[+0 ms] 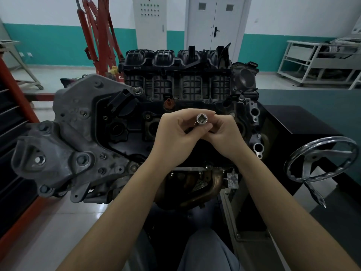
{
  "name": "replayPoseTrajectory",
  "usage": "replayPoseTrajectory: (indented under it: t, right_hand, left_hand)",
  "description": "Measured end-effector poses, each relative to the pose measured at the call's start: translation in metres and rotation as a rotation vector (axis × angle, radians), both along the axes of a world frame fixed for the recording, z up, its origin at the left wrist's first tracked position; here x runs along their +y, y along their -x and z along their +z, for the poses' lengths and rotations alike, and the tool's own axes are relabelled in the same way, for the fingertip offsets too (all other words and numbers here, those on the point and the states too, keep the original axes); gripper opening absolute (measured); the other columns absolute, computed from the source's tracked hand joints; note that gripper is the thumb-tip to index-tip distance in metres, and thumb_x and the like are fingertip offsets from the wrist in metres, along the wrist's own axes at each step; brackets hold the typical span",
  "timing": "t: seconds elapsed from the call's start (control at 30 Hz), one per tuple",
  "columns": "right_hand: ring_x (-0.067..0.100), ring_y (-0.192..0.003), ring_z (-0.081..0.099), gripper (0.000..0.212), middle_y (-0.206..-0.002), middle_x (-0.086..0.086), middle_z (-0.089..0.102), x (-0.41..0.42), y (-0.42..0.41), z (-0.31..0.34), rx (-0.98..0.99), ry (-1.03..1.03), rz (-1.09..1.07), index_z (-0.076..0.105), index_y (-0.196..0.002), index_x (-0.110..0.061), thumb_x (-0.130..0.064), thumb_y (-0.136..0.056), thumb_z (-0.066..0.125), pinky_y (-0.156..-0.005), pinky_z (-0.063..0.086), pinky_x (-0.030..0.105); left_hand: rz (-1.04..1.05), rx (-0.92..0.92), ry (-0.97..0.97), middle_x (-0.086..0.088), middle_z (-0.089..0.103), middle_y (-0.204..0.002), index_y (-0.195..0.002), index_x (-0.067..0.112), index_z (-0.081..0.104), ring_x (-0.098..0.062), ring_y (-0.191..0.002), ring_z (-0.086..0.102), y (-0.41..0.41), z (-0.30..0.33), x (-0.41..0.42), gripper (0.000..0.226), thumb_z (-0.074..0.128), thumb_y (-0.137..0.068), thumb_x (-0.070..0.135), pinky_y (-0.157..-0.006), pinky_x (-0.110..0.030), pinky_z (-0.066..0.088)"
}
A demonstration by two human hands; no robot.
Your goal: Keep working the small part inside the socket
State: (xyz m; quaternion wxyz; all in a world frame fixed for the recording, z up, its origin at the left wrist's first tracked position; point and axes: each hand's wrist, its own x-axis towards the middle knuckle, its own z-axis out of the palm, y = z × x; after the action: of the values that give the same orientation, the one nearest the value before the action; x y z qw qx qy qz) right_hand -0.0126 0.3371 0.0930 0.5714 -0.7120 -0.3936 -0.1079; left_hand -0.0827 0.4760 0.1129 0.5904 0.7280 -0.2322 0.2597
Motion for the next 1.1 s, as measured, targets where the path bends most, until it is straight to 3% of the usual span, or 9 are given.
replayPoseTrajectory:
  t: [0.07,0.23,0.33,0.43,0.6,0.7,0.8,0.97,1.1]
  right_hand:
    - [0.0,-0.086,0.068,0.03,-0.083,-0.02,0.072,0.0003,0.0005,0.0008,0.007,-0.009,-0.014,0.067,-0.093,-0.022,0.005,-0.078,0.068,-0.076,0.049,0.014]
    - [0.021,-0.086,0.07,0.017,-0.089,0.014,0.072,-0.0013,-0.002,-0.0004,0.005,-0.034,-0.039,0.07,-0.093,0.003,0.007,-0.077,0.072,-0.08,0.056,0.033]
    - [0.011,-0.091,0.069,0.027,-0.092,-0.002,0.072,-0.0009,-0.0002,-0.0002,-0.011,-0.015,-0.019,0.069,-0.1,-0.01,0.006,-0.079,0.07,-0.081,0.053,0.023]
    - [-0.003,-0.082,0.067,0.032,-0.079,-0.02,0.07,0.0005,0.0007,0.0004,-0.008,0.003,-0.032,0.067,-0.091,-0.025,0.004,-0.076,0.069,-0.075,0.048,0.013]
    - [0.007,-0.081,0.069,0.021,-0.085,-0.001,0.072,-0.0021,-0.0025,-0.0006,0.007,-0.028,-0.028,0.07,-0.091,-0.005,0.008,-0.075,0.072,-0.075,0.051,0.018]
    - [0.003,-0.088,0.068,0.03,-0.09,-0.013,0.072,-0.0015,-0.0004,-0.0002,-0.001,-0.003,0.001,0.068,-0.1,-0.015,0.006,-0.078,0.07,-0.078,0.049,0.015]
    - [-0.004,-0.085,0.067,0.034,-0.083,-0.025,0.07,-0.0008,0.0025,0.0009,0.001,0.008,-0.006,0.067,-0.094,-0.027,0.002,-0.076,0.067,-0.076,0.048,0.011]
    - [0.01,-0.08,0.07,0.019,-0.084,0.005,0.072,-0.0009,-0.0012,-0.0002,-0.002,-0.023,-0.037,0.071,-0.089,-0.003,0.009,-0.074,0.073,-0.076,0.052,0.021]
    - [0.012,-0.092,0.069,0.027,-0.095,0.004,0.071,-0.0016,-0.001,-0.002,-0.008,0.01,-0.026,0.069,-0.102,-0.005,0.006,-0.078,0.071,-0.083,0.051,0.023]
  left_hand:
    - [-0.036,0.014,-0.004,-0.002,0.073,-0.1,-0.108,0.012,0.069,-0.014,-0.098,0.07,0.0009,0.0007,0.0012,0.033,0.069,-0.082,-0.008,-0.09,-0.03,0.055]
    - [0.103,-0.029,-0.035,0.003,0.074,-0.089,-0.092,0.011,0.074,-0.008,-0.087,0.071,-0.0018,-0.0015,-0.0005,0.02,0.077,-0.076,-0.001,-0.083,-0.028,0.057]
    - [0.042,-0.014,-0.015,-0.002,0.074,-0.095,-0.099,0.007,0.074,-0.012,-0.094,0.071,-0.0025,-0.0033,-0.0007,0.021,0.069,-0.082,-0.005,-0.088,-0.03,0.056]
    - [-0.027,0.014,0.007,-0.003,0.073,-0.102,-0.109,0.011,0.069,-0.015,-0.101,0.069,-0.0003,-0.004,-0.0009,0.033,0.066,-0.083,-0.009,-0.092,-0.032,0.054]
    - [0.108,-0.037,-0.004,0.009,0.073,-0.087,-0.091,0.023,0.073,-0.007,-0.085,0.07,-0.0018,-0.0044,-0.0029,0.028,0.081,-0.073,0.004,-0.08,-0.025,0.056]
    - [0.094,-0.04,-0.016,0.014,0.072,-0.088,-0.095,0.023,0.072,-0.005,-0.087,0.071,-0.0027,-0.0054,-0.0019,0.027,0.075,-0.078,0.002,-0.081,-0.021,0.055]
    - [-0.012,-0.008,-0.009,-0.001,0.074,-0.097,-0.105,0.017,0.07,-0.016,-0.096,0.071,-0.0022,-0.0054,-0.001,0.031,0.068,-0.081,-0.003,-0.089,-0.033,0.055]
    - [0.054,-0.044,-0.014,0.003,0.075,-0.09,-0.092,0.019,0.072,-0.013,-0.089,0.071,-0.0021,-0.0027,-0.0005,0.028,0.079,-0.073,0.0,-0.084,-0.033,0.057]
    - [0.026,-0.023,-0.002,-0.002,0.075,-0.091,-0.094,0.017,0.072,-0.015,-0.089,0.072,-0.0024,-0.0025,0.0001,0.027,0.075,-0.077,-0.004,-0.085,-0.034,0.057]
